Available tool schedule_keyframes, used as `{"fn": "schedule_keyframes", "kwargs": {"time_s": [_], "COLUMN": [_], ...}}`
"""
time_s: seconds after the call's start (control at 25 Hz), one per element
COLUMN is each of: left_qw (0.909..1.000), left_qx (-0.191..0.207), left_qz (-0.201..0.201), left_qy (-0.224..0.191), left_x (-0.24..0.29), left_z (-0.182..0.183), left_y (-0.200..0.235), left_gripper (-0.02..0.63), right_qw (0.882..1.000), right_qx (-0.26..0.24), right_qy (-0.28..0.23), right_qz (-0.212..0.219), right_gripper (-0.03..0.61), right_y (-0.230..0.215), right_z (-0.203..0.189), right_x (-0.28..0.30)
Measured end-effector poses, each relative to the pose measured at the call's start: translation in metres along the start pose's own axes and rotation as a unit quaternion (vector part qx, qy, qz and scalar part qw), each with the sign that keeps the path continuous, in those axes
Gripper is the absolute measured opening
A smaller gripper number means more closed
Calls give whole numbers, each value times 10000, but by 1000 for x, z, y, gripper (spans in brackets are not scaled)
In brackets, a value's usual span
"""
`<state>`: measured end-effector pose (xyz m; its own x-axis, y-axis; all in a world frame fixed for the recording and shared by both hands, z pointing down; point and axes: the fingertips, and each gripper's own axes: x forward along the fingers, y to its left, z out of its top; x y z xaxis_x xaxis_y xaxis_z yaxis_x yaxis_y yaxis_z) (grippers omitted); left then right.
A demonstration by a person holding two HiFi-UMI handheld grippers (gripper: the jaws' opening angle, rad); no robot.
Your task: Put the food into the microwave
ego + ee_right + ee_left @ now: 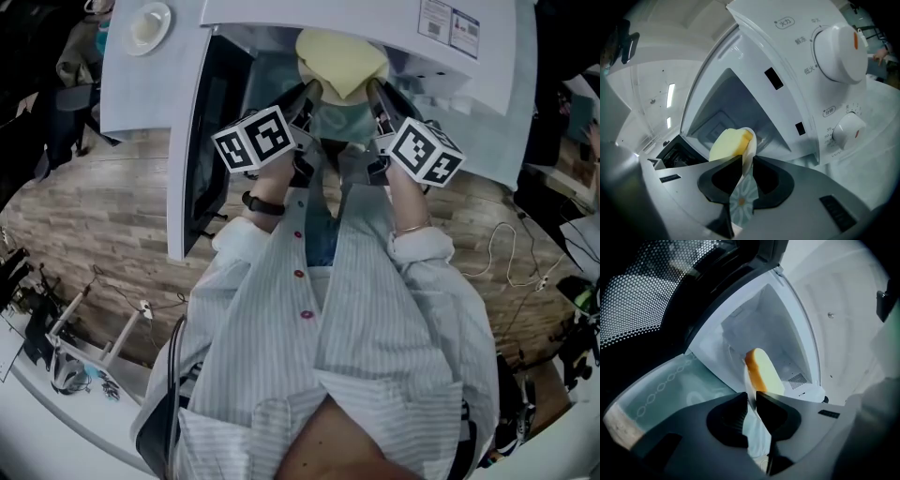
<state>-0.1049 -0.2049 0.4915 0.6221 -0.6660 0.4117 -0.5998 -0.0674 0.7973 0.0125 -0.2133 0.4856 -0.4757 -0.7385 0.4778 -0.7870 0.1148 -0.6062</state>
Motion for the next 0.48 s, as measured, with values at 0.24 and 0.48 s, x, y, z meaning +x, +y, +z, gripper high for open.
{"fn": "schedule_keyframes", "kwargs": {"time_s": [0.24,0.48], "left_qw": [9999,9997], "left_qx": [87,144], "left_qz": [70,157], "left_qy": [52,83], "left_x": [12,21], "left_z": [5,10], "left_y": [7,16], "left_gripper": [54,55], "right_qw": [9999,9997], "right_qx": [-36,-128], "right_qy": [-21,-46], "right_qz": [-148,-193], "right_gripper": [81,81], "right_y": [-9,-10], "right_z": [-2,2], "right_x": [11,24]}}
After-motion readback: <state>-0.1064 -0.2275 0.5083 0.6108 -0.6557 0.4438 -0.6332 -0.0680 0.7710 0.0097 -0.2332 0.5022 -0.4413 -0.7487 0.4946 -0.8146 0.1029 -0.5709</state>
